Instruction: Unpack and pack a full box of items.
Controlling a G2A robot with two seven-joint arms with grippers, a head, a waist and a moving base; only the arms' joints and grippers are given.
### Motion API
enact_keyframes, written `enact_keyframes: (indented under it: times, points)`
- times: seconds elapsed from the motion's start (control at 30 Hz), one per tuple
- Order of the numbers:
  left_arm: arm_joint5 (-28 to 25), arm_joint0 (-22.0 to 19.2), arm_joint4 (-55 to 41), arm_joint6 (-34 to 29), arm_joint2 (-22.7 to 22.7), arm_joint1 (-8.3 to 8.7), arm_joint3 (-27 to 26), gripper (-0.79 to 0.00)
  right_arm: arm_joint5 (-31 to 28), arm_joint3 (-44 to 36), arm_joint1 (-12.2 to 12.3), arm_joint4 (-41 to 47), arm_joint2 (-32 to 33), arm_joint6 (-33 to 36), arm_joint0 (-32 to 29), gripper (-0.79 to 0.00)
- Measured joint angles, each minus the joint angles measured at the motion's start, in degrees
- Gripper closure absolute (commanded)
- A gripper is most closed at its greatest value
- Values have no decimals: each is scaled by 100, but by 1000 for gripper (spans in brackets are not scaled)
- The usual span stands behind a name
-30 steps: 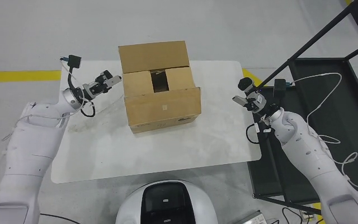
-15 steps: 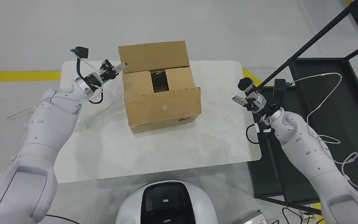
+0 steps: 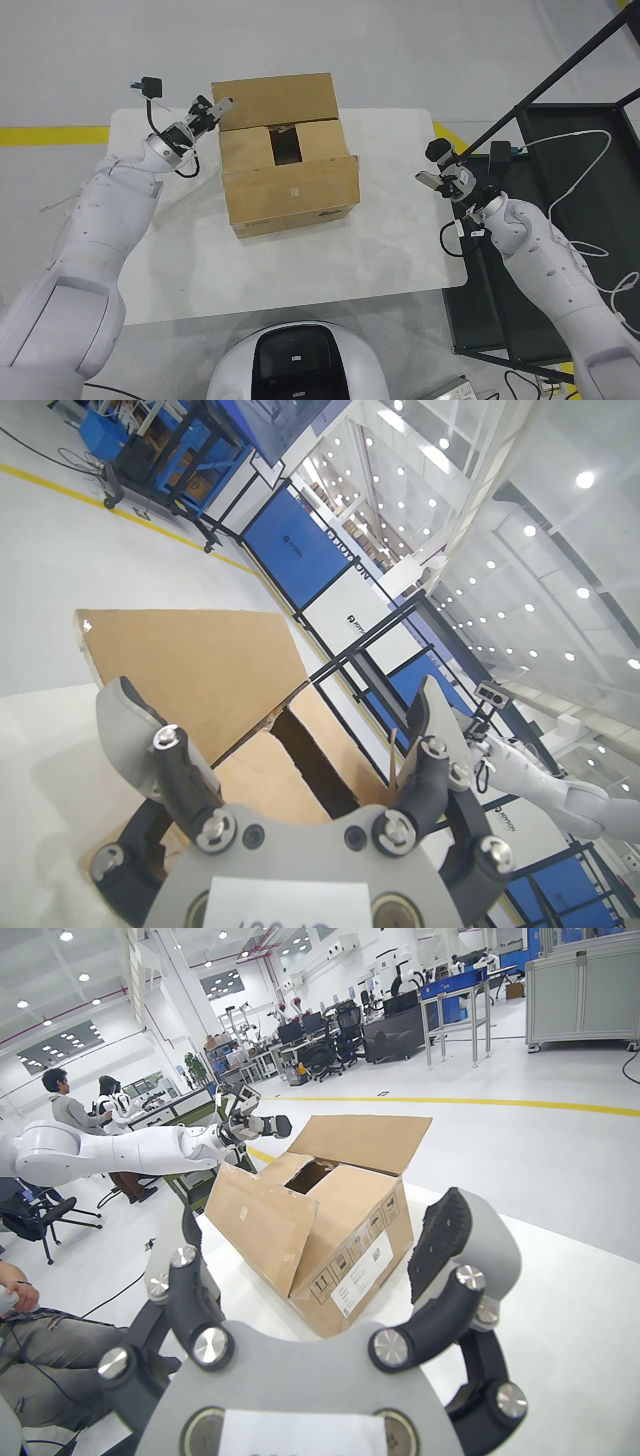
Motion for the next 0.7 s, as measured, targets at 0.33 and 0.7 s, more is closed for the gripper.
enact_keyframes:
  times: [0.33, 0.7]
  points:
    - [10, 223, -731, -1192, -410, 222, -347, -785, 0, 0, 0, 0, 0, 0, 0, -785]
    - [9, 1060, -2064, -3265, -910, 611, -1832, -785, 0, 0, 0, 0, 0, 0, 0, -785]
